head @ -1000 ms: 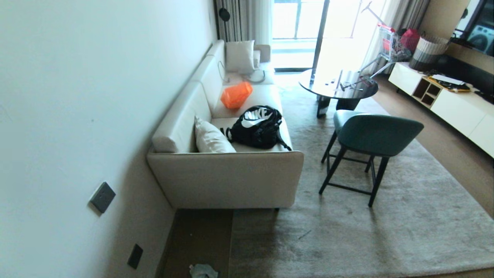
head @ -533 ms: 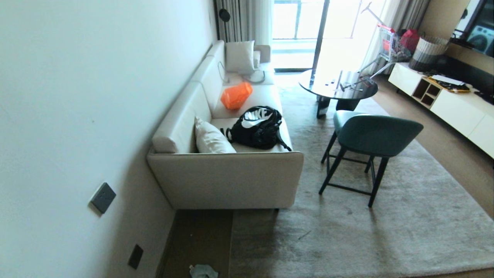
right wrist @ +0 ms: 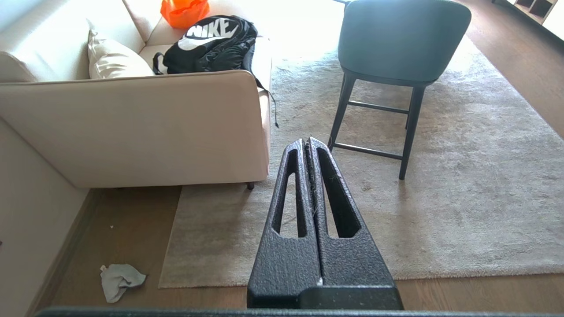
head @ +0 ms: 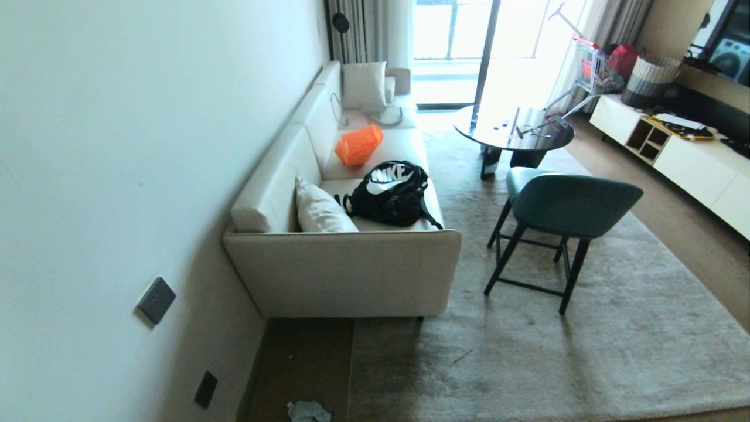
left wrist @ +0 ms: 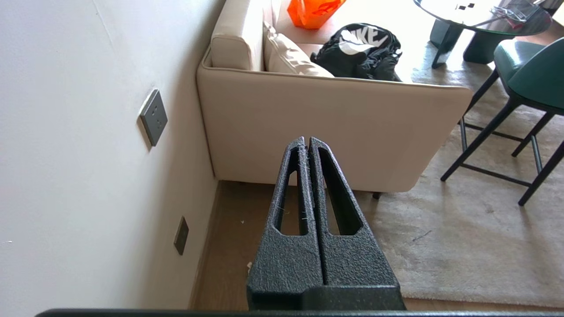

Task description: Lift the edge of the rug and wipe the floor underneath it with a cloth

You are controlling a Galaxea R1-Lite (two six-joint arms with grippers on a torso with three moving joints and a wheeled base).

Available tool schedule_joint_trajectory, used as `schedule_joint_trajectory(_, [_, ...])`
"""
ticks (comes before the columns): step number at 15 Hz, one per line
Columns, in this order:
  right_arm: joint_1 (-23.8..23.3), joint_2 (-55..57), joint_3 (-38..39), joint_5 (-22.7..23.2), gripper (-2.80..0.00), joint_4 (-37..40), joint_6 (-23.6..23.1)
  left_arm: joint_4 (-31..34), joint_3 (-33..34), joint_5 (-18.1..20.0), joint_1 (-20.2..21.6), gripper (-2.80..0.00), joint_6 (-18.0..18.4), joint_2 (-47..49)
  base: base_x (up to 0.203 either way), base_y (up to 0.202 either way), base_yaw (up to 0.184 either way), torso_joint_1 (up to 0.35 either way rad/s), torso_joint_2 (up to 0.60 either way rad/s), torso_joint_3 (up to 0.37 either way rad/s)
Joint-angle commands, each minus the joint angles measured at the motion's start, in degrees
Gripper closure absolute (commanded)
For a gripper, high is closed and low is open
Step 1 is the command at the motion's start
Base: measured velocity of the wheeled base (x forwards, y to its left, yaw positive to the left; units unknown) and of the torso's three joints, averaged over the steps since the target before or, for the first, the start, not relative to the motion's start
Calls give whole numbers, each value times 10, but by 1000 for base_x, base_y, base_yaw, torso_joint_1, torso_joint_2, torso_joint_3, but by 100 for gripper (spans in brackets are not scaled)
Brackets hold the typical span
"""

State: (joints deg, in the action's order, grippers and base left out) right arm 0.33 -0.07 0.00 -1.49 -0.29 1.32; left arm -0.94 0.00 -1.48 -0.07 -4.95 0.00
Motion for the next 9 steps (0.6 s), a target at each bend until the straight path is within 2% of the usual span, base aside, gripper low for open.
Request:
schedule_joint_trajectory(1, [0, 1, 0, 0, 0, -1, 0, 0, 0, 0, 0, 0, -1, 0, 0, 0, 0, 0, 0, 0])
schedule_joint_trajectory(9, [0, 1, 0, -4, 0, -1, 12, 0, 0, 0, 0, 0, -1, 0, 0, 0, 0, 0, 0, 0])
